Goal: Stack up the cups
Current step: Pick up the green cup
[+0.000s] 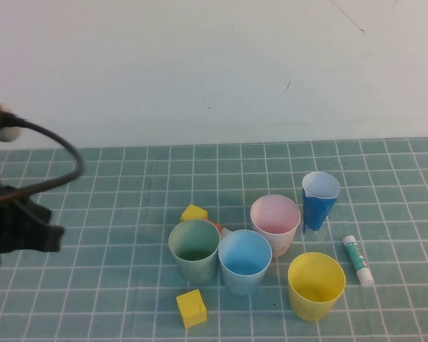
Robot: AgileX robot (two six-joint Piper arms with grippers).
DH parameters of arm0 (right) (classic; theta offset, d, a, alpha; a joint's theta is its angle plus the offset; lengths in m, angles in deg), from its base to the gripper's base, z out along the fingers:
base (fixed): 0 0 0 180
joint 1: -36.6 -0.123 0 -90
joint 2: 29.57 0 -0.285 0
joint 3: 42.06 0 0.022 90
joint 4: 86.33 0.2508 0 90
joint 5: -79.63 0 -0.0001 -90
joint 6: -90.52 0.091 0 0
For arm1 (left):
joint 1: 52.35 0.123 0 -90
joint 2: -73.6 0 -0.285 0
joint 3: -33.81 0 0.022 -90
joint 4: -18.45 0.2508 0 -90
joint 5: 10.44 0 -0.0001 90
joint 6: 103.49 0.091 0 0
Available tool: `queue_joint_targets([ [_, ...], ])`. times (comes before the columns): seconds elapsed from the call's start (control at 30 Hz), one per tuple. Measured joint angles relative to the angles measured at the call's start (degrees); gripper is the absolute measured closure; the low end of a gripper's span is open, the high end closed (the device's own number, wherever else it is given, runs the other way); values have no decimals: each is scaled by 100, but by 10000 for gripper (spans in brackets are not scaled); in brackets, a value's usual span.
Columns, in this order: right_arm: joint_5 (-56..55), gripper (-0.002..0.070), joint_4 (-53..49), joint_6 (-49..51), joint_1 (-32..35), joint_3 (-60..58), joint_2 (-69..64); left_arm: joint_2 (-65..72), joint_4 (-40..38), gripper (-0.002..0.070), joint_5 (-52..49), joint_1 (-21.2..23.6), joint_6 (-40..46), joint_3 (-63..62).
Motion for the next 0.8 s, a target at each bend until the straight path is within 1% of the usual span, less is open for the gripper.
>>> queue_joint_targets([
  [0.07, 11, 679, 0, 0, 0, 0, 0, 535, 201, 678, -80, -455, -16, -200],
  [0.2, 72, 679, -4, -14, 0, 0, 0, 1499, 534, 671, -92, -1080, -378, -595],
  [0.3, 70, 679, -13, -56, 0, 0, 0, 2219, 597, 623, -106, -1420, -494, -982],
  [0.33, 70, 679, -13, -68, 0, 0, 0, 2445, 600, 592, -106, -1489, -506, -1141],
  [0.4, 70, 679, -13, -99, 0, 0, 0, 2848, 600, 517, -128, -1536, -563, -1438],
  [0.53, 73, 679, -13, -122, 0, 0, 0, 3694, 584, 309, -337, -1573, -855, -2095],
  [0.57, 73, 679, -13, -122, 0, 0, 0, 3893, 584, 267, -367, -1573, -891, -2229],
  [0.67, 73, 679, -13, -122, 0, 0, 0, 4415, 584, 204, -340, -1573, -928, -2515],
  [0.8, 73, 679, -13, -135, 0, 0, 0, 4980, 584, 182, -234, -1536, -984, -2723],
])
